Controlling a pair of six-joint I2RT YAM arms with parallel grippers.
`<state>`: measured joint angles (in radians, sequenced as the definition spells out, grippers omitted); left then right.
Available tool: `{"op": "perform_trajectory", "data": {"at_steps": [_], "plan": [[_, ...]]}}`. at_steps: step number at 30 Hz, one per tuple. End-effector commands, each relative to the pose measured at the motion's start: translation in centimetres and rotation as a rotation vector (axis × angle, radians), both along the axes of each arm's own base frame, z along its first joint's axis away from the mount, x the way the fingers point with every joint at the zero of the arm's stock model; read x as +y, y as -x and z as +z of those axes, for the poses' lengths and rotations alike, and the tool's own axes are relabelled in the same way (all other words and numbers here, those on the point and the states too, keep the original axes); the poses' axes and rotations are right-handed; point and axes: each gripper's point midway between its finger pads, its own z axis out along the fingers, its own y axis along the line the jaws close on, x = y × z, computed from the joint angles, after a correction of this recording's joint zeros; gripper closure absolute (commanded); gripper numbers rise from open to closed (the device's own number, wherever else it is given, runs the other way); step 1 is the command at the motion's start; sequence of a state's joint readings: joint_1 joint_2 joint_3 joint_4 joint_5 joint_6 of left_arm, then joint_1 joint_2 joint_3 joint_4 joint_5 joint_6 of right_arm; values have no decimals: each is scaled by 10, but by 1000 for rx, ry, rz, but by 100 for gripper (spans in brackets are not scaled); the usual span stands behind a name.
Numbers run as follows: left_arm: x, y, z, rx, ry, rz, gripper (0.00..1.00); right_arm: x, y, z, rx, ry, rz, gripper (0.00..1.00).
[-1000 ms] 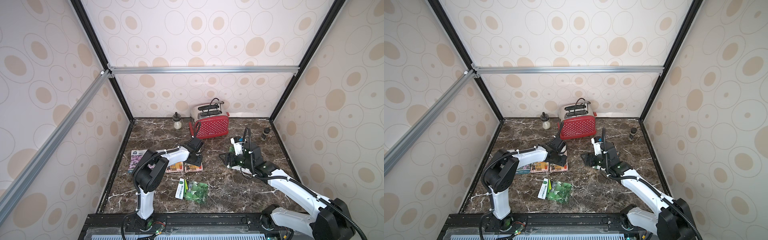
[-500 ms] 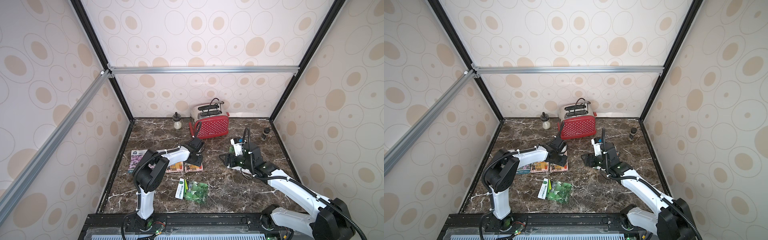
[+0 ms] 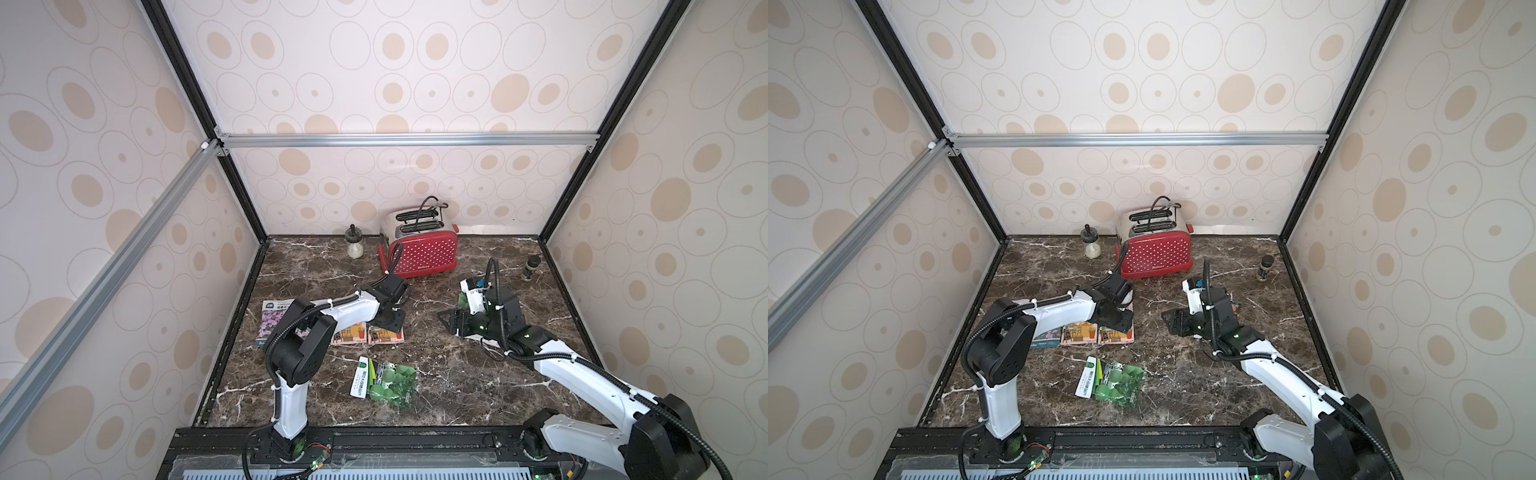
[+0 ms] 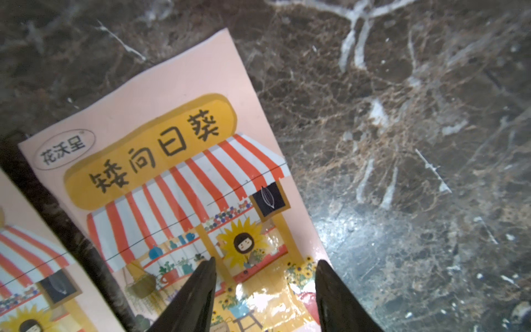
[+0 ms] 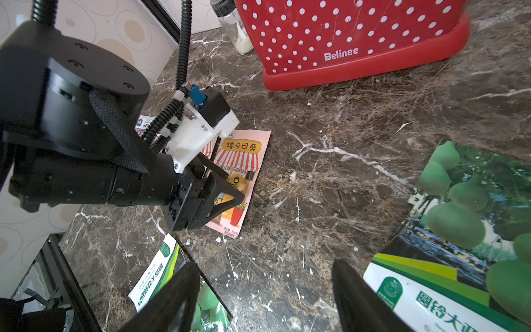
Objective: Arrange the seed packets in a row
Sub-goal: Adjust the seed packet at the center of the board.
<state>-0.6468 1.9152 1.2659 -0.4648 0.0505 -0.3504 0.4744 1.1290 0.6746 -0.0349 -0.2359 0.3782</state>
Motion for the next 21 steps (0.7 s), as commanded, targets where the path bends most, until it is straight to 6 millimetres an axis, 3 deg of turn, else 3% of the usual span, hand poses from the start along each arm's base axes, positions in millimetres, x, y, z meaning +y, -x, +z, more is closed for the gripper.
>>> {"op": "perform_trajectory", "data": {"at_steps": [1,7,11,21], "plan": [[-8,-8,36,-66,34,-22,43,0,0,-3,4,-8,1,24],[-11,-10,64,-104,81,-14,43,2,3,-7,14,-9,24,26],[1,-2,81,-119,80,32,43,13,12,-14,48,-27,107,27],[79,40,89,-100,63,302,42,52,46,-51,171,-35,318,30]]}}
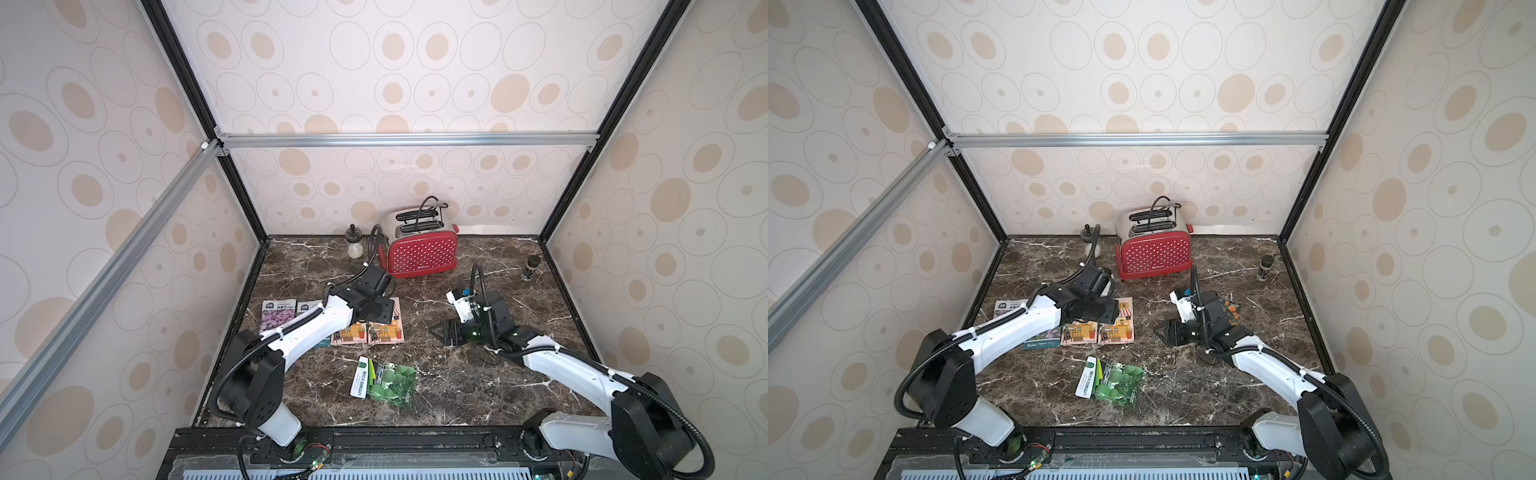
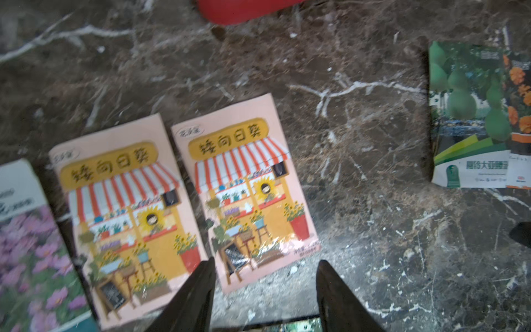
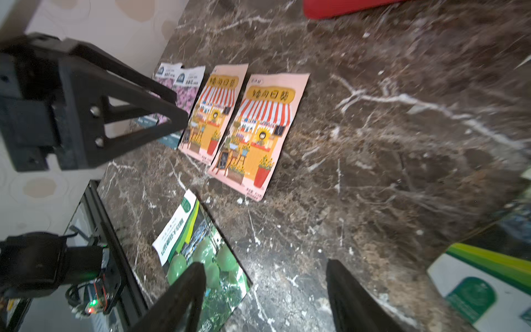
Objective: Arrange the seed packets in a row
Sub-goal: Adjust the seed packet at the center of the board, then pick up the seed packet from the center of the board.
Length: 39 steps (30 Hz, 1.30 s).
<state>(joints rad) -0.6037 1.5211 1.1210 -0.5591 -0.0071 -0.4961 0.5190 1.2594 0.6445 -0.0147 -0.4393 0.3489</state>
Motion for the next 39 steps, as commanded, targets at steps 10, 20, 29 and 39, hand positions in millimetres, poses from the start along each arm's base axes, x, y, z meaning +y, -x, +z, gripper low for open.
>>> {"op": "perform_trajectory", "data": {"at_steps": [10,20,29,39], "plan": [[51,62,-44,158,-50,142,42,43,54,-42,95,56,244,37],[46,68,-70,174,-1,151,43,48,87,-73,67,245,328,41],[50,72,-82,179,-6,169,43,35,80,-102,-26,477,246,45],[54,75,-83,170,-8,185,43,28,63,-116,-81,640,145,46]]}}
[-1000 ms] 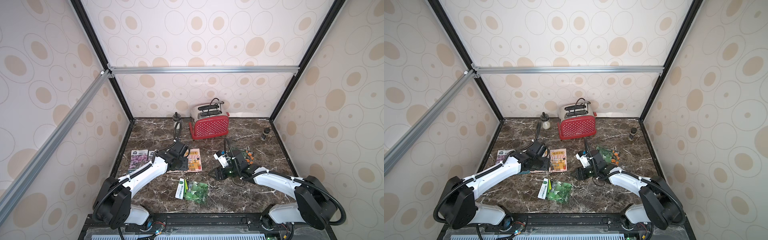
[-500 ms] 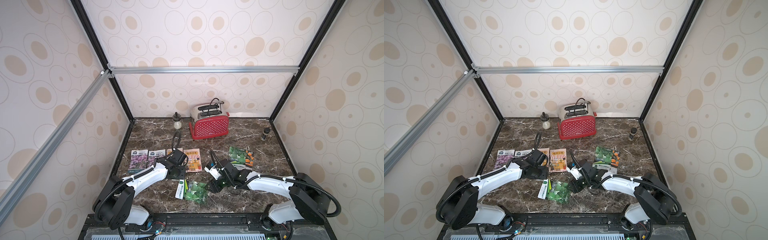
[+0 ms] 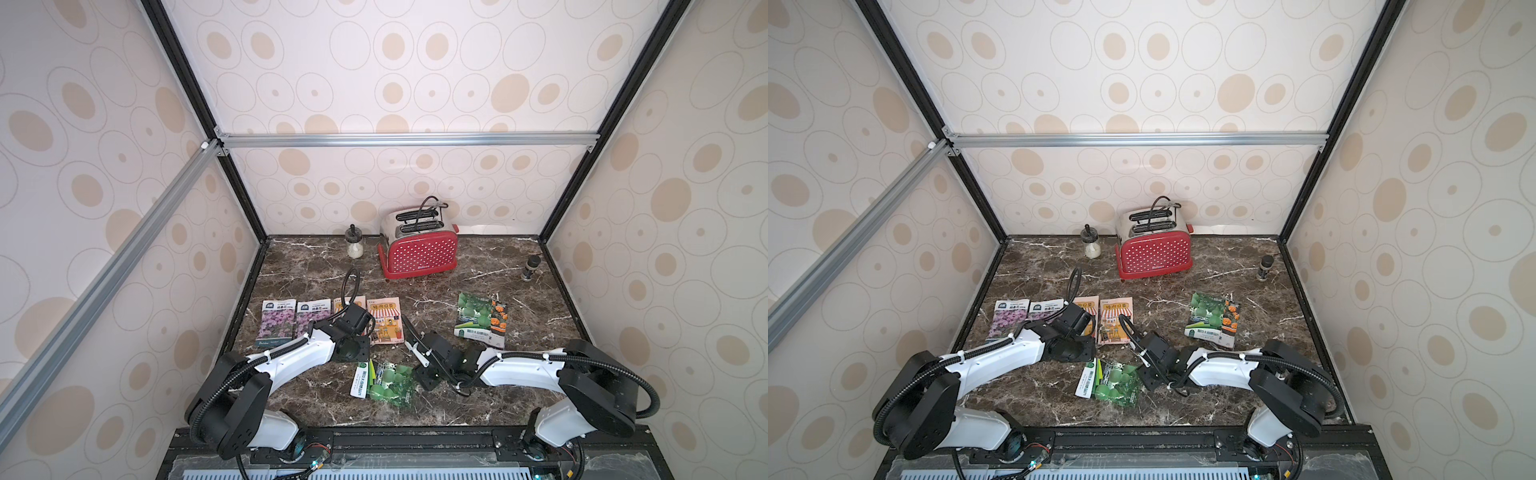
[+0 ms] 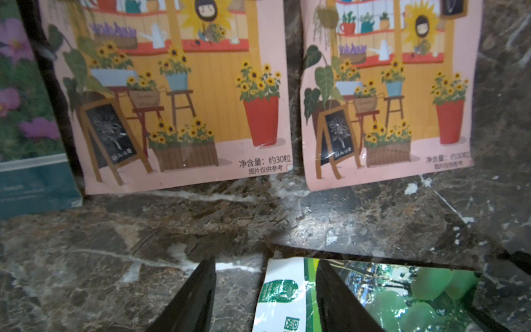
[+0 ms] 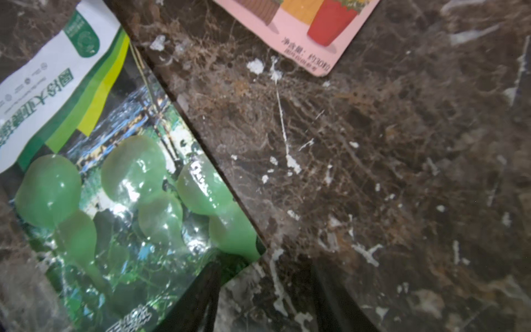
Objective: Arrange the seed packets in a row
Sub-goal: Pick up the seed packet from the center of the board.
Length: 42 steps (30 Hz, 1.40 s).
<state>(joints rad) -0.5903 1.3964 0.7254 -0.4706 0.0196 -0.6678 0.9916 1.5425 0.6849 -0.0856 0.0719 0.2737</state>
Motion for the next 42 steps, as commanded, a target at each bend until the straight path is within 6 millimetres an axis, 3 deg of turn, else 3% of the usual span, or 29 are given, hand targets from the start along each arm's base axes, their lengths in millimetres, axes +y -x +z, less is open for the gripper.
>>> {"op": "perform_trajectory", "data": {"at_steps": [1,14,22,29,38,42], "plan": [[4,-1,5,-26,-1,30,43,-17,-4,-18,-14,126,-52,46],[5,1,13,-50,14,22,43,-28,-28,-23,-84,226,-145,47],[-18,2,14,-59,78,-58,44,-33,-56,-19,-120,211,-175,47],[-50,6,9,-60,112,-158,44,-37,-80,-9,-140,168,-189,47],[-63,7,-8,-33,142,-183,45,-38,-87,-2,-141,131,-203,46],[-67,9,-8,-32,155,-194,52,-40,-87,-3,-133,124,-213,46]]}}
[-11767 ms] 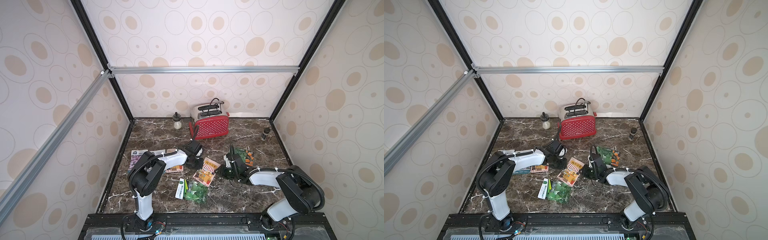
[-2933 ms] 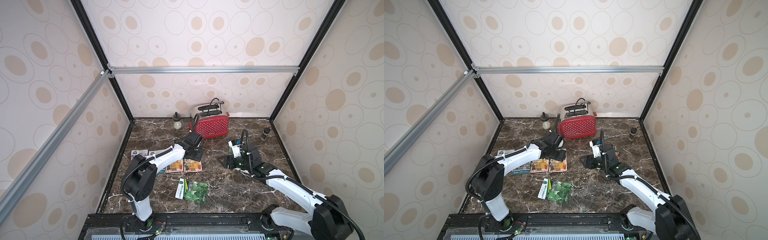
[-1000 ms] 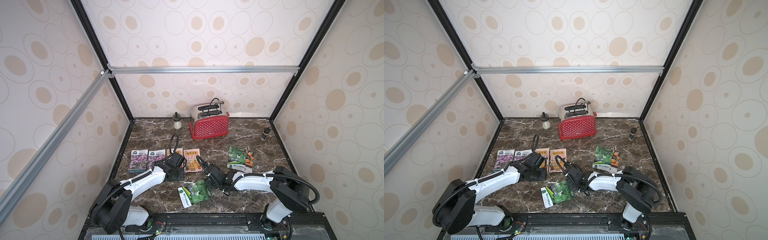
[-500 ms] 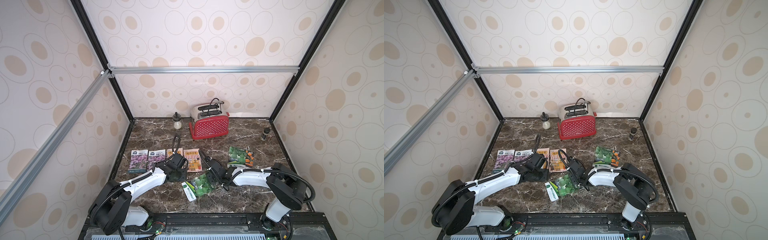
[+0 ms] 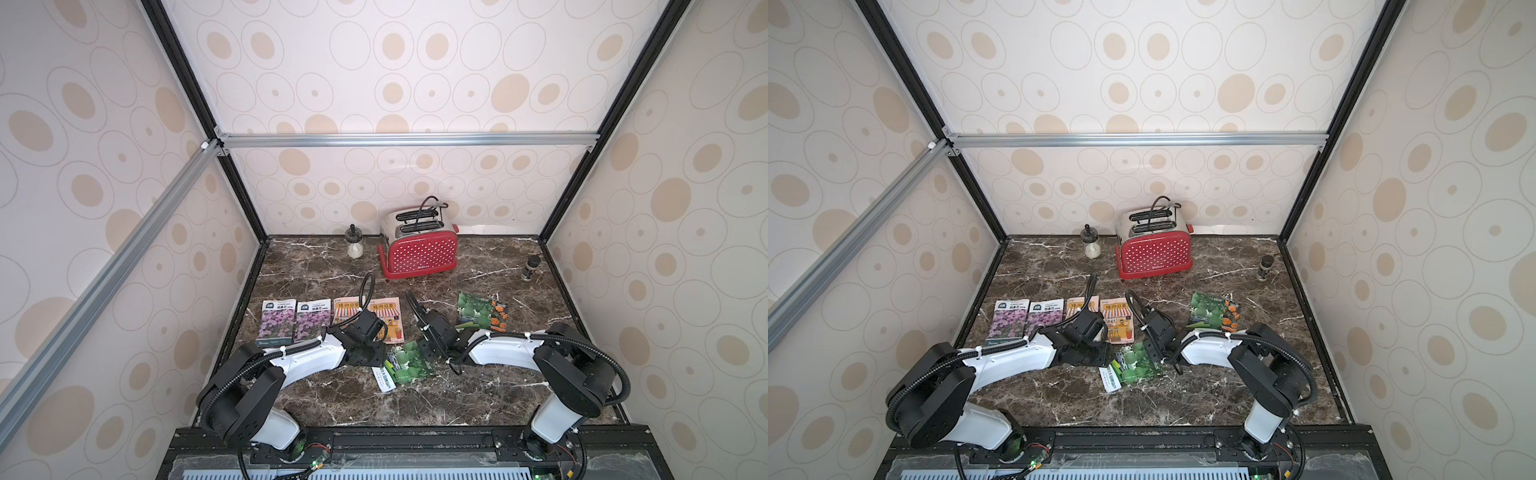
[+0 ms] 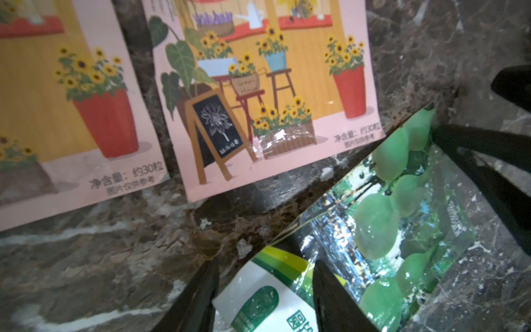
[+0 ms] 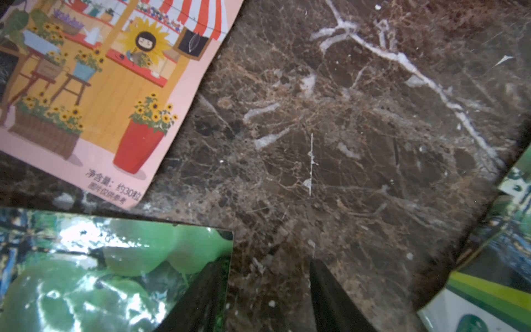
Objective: Arrange the seed packets in a row
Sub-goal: Pick up the seed packet from the center of the board.
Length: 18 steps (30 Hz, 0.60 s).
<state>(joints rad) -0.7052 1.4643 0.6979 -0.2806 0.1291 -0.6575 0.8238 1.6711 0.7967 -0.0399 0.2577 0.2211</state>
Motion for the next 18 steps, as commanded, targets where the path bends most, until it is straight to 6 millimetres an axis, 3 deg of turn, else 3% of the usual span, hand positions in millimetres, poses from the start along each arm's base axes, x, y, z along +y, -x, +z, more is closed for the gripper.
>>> {"op": "perform_trajectory", "data": {"at_steps": [1,11,14,18], "plan": [[-9,0,2,-17,26,-26,55,-7,3,-6,29,18,0,47],[-14,8,4,-17,47,-42,100,-10,2,1,20,-4,-21,47],[-13,7,9,-32,47,-34,100,-12,2,14,4,-21,-32,47],[-15,-1,26,-68,65,-14,100,-23,5,54,-50,-58,-64,39]]}}
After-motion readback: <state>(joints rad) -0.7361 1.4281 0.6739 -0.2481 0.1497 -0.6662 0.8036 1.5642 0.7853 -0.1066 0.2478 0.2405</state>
